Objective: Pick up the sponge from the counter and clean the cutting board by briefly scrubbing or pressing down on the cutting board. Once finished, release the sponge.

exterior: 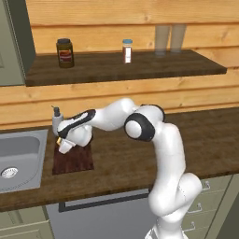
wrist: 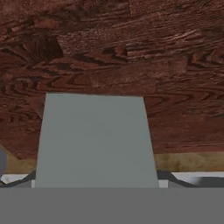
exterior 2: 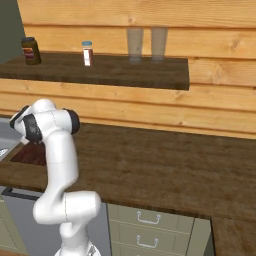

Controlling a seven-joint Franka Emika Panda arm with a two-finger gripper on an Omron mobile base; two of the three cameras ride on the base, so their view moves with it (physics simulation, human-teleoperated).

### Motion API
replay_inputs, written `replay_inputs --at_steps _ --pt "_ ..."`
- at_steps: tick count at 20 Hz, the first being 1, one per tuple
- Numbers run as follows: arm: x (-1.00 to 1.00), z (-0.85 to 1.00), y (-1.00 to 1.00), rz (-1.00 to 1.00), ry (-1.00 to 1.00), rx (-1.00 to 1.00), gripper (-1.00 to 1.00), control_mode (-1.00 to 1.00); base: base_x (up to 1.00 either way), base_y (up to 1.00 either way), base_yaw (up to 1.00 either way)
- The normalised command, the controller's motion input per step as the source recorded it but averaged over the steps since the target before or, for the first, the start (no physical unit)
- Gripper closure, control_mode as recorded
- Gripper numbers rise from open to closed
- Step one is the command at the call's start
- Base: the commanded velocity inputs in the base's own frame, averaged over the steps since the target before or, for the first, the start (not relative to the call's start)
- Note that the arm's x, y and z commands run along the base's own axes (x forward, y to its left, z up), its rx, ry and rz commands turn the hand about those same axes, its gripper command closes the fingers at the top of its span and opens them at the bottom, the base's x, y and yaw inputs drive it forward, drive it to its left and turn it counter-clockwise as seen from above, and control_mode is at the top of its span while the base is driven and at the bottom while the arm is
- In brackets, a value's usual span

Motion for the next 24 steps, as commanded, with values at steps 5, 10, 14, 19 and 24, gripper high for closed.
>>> replay_inputs --at_steps 5,10,14,19,24 --pt "-1.0 -0.33 -0.59 -0.11 0.16 0.1 1.0 -1.0 0.0 0.0 0.0" --pt "-0.88 -0.7 -0.25 -0.14 0.16 0.02 1.0 -1.0 0.0 0.0 0.0" --pt "-0.04 -0.96 -0.07 -0.1 -0.05 -0.01 -1.0 -1.0 0.0 0.0 0.0" --pt "0.0 -0.29 -0.01 -0.09 -0.13 -0.01 -1.0 -1.0 0.0 0.0 0.0" --pt "0.26 -0.21 0.0 -0.07 -0.08 0.0 -1.0 -1.0 0.0 0.0 0.0"
